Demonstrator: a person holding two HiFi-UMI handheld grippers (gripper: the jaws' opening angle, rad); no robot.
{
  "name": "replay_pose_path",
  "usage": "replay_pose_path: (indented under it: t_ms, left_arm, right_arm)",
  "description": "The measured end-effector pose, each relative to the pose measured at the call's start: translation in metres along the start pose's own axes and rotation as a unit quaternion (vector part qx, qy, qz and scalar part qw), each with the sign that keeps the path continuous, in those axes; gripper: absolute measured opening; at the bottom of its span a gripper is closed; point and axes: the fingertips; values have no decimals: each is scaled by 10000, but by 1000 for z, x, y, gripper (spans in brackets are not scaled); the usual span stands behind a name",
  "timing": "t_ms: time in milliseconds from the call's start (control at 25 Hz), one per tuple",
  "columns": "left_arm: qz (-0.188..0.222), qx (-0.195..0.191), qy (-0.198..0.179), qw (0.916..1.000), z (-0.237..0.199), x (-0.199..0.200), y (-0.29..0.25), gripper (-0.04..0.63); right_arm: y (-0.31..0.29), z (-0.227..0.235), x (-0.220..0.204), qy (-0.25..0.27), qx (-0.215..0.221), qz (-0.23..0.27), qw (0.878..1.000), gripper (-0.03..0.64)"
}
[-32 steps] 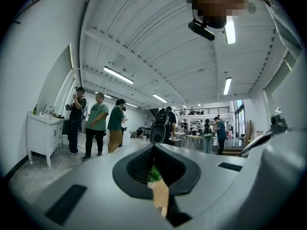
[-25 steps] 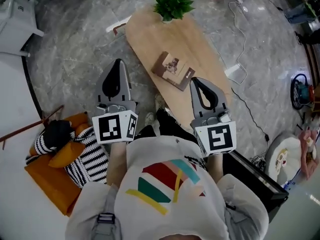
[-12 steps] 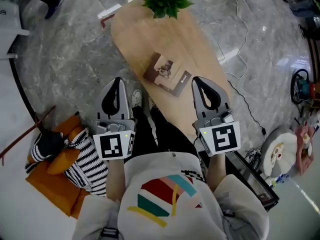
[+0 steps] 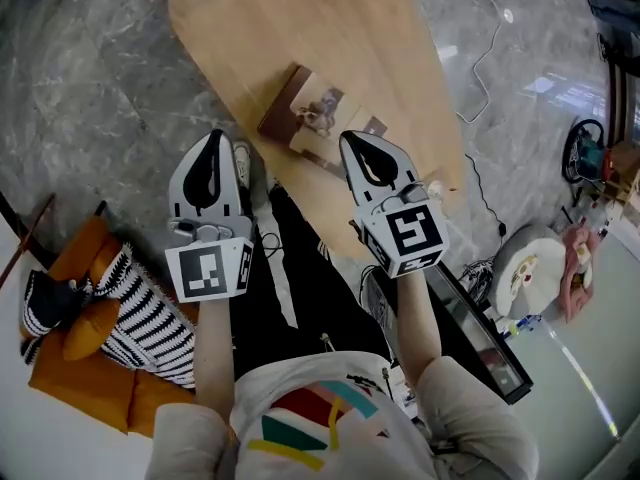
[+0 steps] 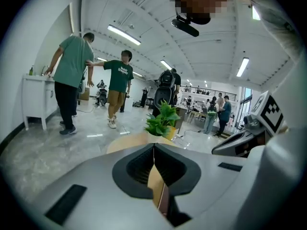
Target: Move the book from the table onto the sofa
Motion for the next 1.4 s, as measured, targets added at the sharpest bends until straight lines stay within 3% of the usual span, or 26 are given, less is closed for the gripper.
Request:
replay_pose_path:
  t_ms: [120, 320, 520, 720, 920, 1120, 1400]
  left_arm:
    - [-210, -220, -6, 9995, -11, -42, -15, 6]
    - [-580, -190, 124, 9981, -34, -111, -28, 7]
    - [-893, -292, 305, 9951, -38, -152, -31, 8]
    - [-1300, -121, 286, 9910, -50, -182, -28, 8]
    - [-1398, -107, 634, 9881, -50, -196, -23, 9]
    - [-1277, -217, 685, 9892, -42, -193, -25, 27]
    - [-1430, -376, 989, 9840, -51, -203, -21, 155]
  right_arm:
    - [-26, -6, -27, 120, 114, -291, 9994, 8]
    - [-64, -13, -77, 106, 175, -762, 9969, 7]
    - [-92, -24, -119, 199, 356, -1196, 9920, 7]
    - [-108, -30, -144, 158, 431, -1549, 9869, 7]
    - [-115, -37, -152, 259, 516, -1801, 9819, 7]
    - [-117, -45, -148, 378, 666, -1802, 9806, 8]
    - [-122, -64, -144, 536, 864, -1746, 9794, 8]
Point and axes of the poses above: the fingertips, and each gripper's own axes: y backward along the fingers, z to its right, x out of its top, and after that the axes turned 9 degrees about y, right-handed
